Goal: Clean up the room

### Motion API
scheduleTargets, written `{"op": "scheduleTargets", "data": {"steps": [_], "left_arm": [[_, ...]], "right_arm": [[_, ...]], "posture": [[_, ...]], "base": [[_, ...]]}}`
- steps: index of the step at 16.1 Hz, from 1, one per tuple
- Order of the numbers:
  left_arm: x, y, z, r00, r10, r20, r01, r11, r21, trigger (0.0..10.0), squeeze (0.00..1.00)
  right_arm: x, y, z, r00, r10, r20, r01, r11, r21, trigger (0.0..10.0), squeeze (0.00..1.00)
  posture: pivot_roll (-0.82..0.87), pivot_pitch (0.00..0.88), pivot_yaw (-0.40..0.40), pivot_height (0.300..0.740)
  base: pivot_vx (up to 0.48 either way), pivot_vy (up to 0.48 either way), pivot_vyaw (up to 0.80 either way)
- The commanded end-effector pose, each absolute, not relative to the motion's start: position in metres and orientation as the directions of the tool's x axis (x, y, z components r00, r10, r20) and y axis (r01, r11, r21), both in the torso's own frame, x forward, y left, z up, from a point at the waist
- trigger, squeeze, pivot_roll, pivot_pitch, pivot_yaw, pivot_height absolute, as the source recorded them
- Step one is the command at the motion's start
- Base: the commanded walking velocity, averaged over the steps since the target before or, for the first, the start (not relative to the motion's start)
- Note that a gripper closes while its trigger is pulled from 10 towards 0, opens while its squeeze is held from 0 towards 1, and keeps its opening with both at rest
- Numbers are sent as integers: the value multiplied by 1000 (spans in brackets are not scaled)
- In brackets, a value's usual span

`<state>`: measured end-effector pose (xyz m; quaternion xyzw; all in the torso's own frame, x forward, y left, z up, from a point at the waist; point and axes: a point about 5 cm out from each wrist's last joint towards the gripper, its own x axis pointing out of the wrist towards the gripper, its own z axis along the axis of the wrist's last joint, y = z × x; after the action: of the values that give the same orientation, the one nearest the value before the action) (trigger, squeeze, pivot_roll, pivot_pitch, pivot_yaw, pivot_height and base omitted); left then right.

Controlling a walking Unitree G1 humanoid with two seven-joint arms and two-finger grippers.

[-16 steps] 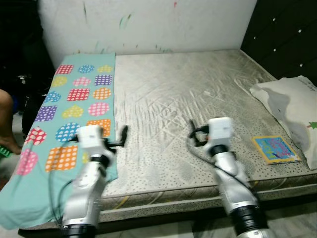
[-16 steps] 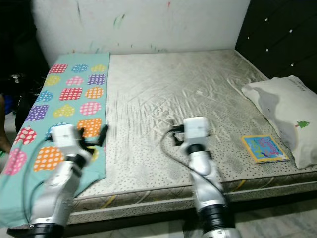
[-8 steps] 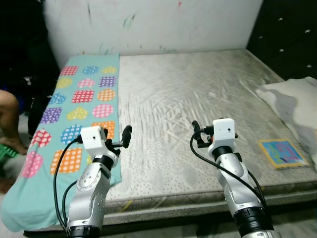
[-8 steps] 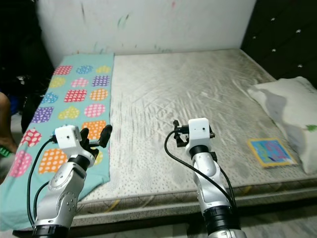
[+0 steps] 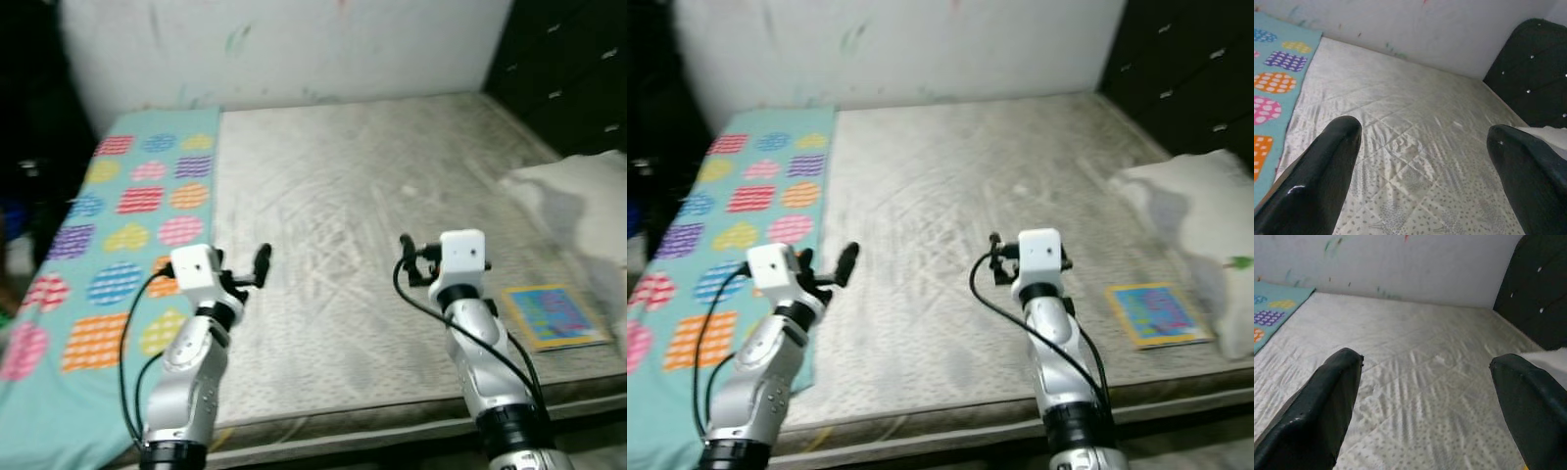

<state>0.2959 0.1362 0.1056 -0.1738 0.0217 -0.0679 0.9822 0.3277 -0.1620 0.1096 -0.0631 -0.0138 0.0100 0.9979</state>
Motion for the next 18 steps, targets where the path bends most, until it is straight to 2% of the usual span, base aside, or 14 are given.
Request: {"op": "scheduleTargets", "data": {"steps": [1, 4, 7, 17, 18], "left_arm": [[294, 145, 104, 994, -107, -31, 91, 938, -335, 10000, 0], [294, 145, 104, 994, -101, -32, 84, 937, -340, 10000, 0], [294, 145, 103, 994, -108, -36, 89, 936, -341, 10000, 0], [294, 145, 103, 994, -101, -36, 82, 935, -346, 10000, 0], [295, 145, 104, 994, -101, -33, 84, 939, -334, 10000, 0]], "right_arm": [[329, -153, 111, 998, 47, 34, -43, 992, -116, 10000, 0], [328, -154, 110, 999, 43, 28, -40, 994, -103, 10000, 0], [327, -153, 109, 999, 45, 26, -43, 994, -97, 10000, 0], [327, -151, 108, 998, 58, 15, -56, 992, -113, 10000, 0], [327, -151, 107, 998, 60, 14, -58, 992, -116, 10000, 0]], "posture": [[-97, 0, 28, 740], [-97, 0, 28, 740], [-99, 0, 31, 740], [-104, 0, 32, 740], [-104, 0, 32, 740]], "base": [[0, 0, 0], [0, 100, 0], [0, 450, -610], [0, 477, 0], [0, 0, 0]]}}
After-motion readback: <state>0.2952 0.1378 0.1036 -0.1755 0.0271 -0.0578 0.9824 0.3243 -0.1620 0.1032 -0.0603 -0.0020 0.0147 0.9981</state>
